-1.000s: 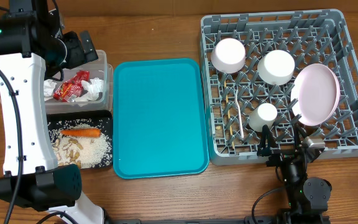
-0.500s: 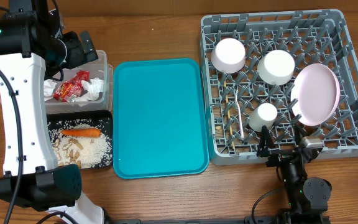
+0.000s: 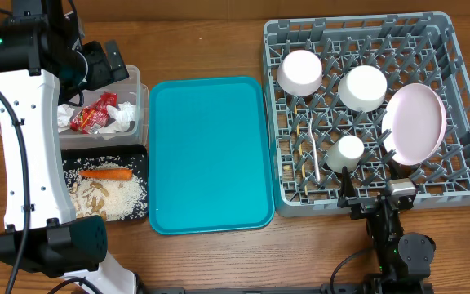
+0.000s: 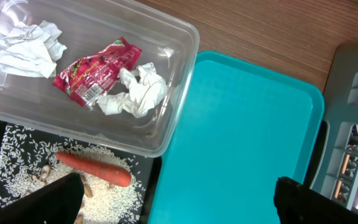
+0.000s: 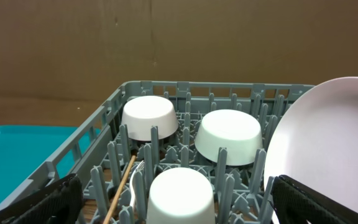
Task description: Sort waste into correct bins and load items into the dishwasher
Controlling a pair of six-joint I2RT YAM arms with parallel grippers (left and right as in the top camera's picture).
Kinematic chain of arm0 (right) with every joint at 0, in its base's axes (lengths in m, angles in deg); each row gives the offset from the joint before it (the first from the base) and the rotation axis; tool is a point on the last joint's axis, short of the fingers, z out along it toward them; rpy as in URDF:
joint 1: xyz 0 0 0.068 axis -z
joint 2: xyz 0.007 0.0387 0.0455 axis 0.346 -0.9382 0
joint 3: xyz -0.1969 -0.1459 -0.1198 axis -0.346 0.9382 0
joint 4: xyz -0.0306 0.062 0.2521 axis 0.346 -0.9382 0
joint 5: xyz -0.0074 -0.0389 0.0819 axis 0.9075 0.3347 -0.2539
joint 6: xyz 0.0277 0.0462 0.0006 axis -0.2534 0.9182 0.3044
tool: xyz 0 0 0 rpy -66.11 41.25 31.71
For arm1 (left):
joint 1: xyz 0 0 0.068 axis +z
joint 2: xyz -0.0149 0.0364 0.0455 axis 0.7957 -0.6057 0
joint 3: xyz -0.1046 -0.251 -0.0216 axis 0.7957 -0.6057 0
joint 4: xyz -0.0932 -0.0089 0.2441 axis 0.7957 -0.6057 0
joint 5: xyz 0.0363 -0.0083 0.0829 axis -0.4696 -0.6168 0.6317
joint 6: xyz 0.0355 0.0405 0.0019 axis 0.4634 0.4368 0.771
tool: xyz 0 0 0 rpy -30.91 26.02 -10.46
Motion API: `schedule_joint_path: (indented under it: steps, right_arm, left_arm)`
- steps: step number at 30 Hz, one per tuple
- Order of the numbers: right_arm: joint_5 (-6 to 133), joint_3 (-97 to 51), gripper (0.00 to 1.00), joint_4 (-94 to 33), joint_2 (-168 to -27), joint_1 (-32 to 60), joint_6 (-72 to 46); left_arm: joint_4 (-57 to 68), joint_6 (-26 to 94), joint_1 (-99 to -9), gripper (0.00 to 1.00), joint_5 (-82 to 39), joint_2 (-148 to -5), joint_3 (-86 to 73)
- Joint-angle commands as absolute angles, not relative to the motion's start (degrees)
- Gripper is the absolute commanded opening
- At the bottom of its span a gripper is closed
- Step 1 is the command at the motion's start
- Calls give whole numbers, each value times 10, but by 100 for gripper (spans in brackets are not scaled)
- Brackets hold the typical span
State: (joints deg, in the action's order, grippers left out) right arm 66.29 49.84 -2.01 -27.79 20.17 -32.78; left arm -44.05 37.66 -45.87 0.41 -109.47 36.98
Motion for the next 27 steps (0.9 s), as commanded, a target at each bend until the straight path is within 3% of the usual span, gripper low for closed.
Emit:
schedule_joint_path:
  steps: [1, 27]
  right_arm:
    - [660, 505, 100, -18, -271, 201, -346]
    - [660, 504, 100, -18, -272, 201, -337]
  left_arm:
    - [-440, 379, -460, 100, 2, -1094, 377]
    - [-440, 379, -460, 100, 2, -1094, 377]
